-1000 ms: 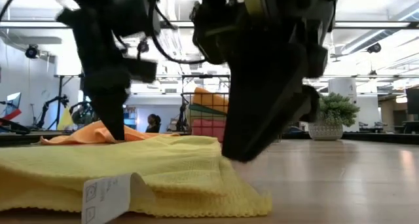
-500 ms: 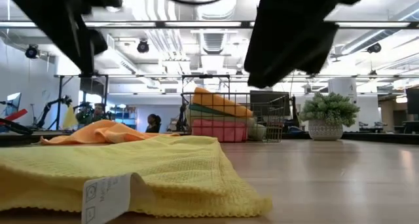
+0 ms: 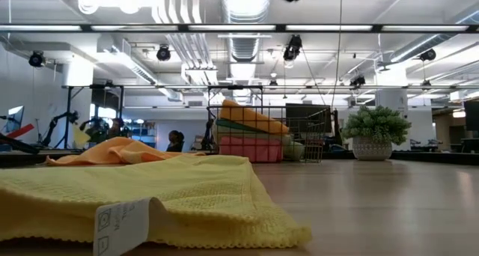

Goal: Fold microfiber towels
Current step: Fold the yellow microfiber cloth

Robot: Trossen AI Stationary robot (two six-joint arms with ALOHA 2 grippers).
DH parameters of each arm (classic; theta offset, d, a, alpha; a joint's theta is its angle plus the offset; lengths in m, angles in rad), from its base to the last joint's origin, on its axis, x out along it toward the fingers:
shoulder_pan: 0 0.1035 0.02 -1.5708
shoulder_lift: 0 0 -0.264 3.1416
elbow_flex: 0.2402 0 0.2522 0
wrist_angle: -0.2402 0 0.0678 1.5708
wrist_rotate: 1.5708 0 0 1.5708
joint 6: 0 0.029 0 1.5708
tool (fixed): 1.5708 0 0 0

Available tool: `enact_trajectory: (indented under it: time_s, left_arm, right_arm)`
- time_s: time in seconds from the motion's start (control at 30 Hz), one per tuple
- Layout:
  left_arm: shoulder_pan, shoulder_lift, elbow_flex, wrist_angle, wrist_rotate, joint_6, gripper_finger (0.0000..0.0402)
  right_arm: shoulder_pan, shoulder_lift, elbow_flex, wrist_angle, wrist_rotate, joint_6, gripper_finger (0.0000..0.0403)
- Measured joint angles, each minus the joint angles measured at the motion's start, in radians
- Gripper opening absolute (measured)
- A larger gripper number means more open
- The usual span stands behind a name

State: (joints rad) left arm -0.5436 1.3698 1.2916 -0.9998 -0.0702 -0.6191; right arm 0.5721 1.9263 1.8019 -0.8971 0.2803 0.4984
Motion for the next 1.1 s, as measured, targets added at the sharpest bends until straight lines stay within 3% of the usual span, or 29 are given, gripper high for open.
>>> enact_trajectory:
  time_s: [0.23, 0.37, 0.57, 0.73, 0.87, 1.1]
  left_arm:
    - [-0.112, 0.138, 0.115, -0.056, -0.030, -0.072, 0.0183]
    - [-0.165, 0.222, 0.189, -0.140, -0.105, -0.100, 0.0183]
    - [-0.189, 0.312, 0.258, -0.335, -0.281, -0.141, 0.0183]
    - [-0.176, 0.337, 0.243, -0.356, -0.246, -0.161, 0.0183]
    - [-0.159, 0.345, 0.240, -0.354, -0.212, -0.161, 0.0183]
    - [-0.153, 0.345, 0.240, -0.277, -0.203, -0.161, 0.0190]
  right_arm:
    - [0.052, 0.001, 0.077, -0.122, 0.203, -0.067, 0.0086]
    - [0.074, 0.001, 0.100, -0.122, 0.270, -0.134, 0.0086]
    - [0.065, 0.002, 0.111, -0.125, 0.255, -0.197, 0.0086]
    - [0.033, 0.002, 0.134, -0.123, 0.136, -0.104, 0.0107]
    - [0.030, 0.002, 0.147, -0.108, 0.133, -0.097, 0.0127]
    - [0.035, 0.008, 0.107, -0.050, 0.113, -0.077, 0.0127]
